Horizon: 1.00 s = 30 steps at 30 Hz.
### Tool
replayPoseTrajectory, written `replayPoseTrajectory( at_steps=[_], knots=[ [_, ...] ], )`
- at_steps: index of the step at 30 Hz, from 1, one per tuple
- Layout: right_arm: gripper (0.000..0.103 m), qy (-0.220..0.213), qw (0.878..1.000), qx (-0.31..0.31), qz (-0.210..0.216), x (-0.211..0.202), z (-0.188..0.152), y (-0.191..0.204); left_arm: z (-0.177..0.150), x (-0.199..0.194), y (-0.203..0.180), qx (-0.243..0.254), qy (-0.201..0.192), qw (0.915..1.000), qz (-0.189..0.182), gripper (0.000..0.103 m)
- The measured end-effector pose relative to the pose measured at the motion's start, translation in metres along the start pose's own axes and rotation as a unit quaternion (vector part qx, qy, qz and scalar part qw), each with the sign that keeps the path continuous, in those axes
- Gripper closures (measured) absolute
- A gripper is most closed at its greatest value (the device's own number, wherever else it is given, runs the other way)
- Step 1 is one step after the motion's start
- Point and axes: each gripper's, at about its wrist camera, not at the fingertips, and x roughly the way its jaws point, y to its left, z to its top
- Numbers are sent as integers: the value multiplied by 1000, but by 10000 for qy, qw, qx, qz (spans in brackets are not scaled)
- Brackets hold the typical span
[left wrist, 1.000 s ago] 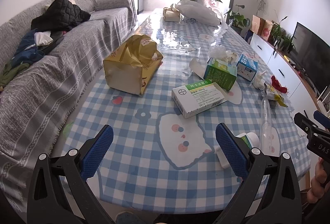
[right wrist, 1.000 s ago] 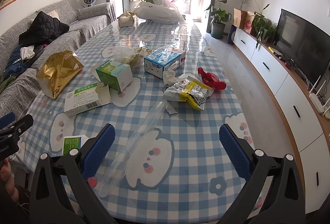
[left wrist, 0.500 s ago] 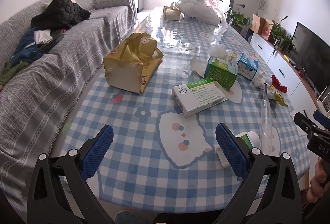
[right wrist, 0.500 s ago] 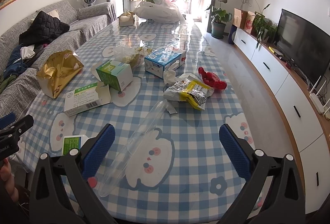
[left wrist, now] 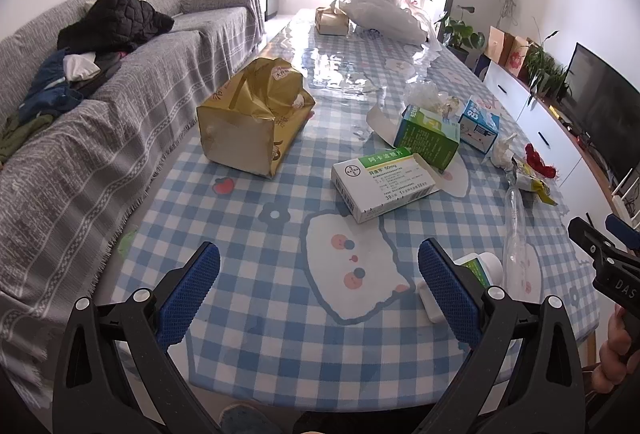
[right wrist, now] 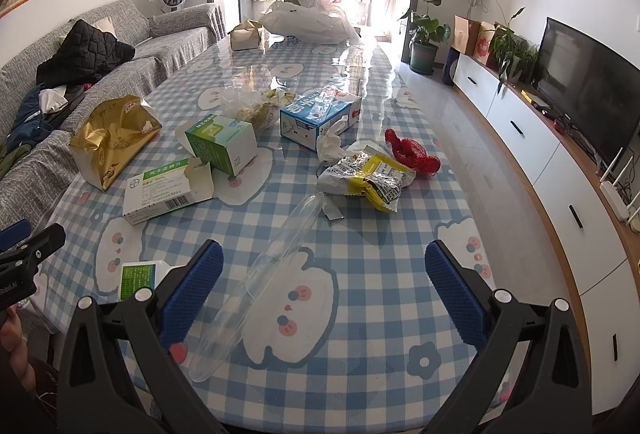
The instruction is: Collect trash
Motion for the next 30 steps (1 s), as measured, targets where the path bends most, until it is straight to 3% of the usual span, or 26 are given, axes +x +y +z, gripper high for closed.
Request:
replayPoseTrajectory(
  at_steps=[30],
  knots=[
    [6, 12, 10000, -9, -8, -3, 3, 6, -1, 0, 1, -40, 72, 9999, -68, 6]
  ],
)
